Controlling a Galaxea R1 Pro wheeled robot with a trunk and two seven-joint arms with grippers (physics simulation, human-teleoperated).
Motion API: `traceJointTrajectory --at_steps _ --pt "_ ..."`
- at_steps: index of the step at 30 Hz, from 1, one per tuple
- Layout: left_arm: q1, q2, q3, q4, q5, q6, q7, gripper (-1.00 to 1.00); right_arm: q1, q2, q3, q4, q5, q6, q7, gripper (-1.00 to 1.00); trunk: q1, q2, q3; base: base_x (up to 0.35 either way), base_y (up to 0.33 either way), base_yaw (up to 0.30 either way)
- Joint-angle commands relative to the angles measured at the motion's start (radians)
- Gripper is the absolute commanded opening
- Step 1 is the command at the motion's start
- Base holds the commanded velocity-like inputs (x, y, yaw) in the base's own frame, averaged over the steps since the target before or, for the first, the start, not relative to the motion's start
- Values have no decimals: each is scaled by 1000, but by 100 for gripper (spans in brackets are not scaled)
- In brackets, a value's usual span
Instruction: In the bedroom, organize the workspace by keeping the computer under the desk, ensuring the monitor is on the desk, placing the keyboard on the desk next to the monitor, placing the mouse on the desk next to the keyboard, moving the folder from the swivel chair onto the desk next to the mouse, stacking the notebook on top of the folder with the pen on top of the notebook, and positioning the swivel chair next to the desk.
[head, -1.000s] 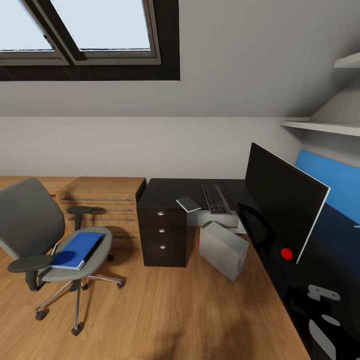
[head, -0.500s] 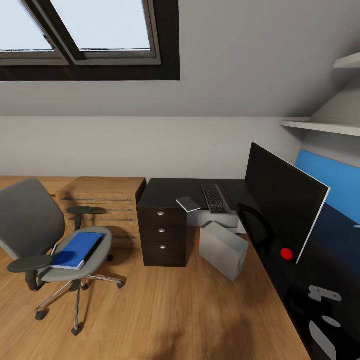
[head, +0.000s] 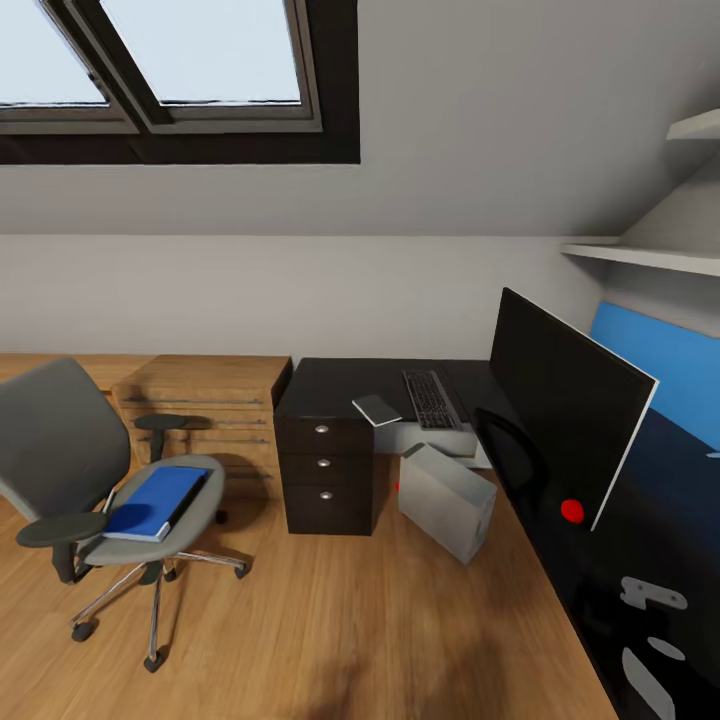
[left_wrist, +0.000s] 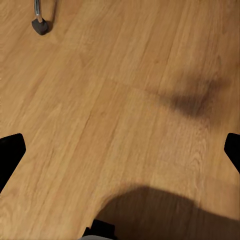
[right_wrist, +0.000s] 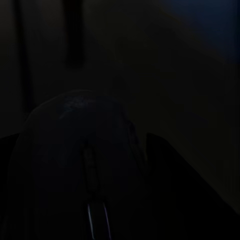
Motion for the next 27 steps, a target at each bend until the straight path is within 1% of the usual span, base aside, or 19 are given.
traceJointTrajectory --at_steps 1,7,12,19,27 --pt "-1 0 3 1 8 -2 -9 100 0 -1 10 8 -17 -2 -6 -100 -4 7 2 0 0 0" --pt "-1 1 3 1 8 -3 -9 100 0 -1 10 8 -18 -4 -7 -100 -27 49 21 0 0 0" --pt "-1 1 3 1 8 -2 -8 100 0 0 11 8 -18 -39 -4 -100 -46 84 36 0 0 0" --pt "-1 1 3 1 8 -2 -9 100 0 5 11 -3 -20 -68 5 -100 -46 84 36 0 0 20" --pt "-1 1 3 1 8 -2 -9 100 0 26 11 -5 -19 -102 6 -100 -46 84 29 0 0 189"
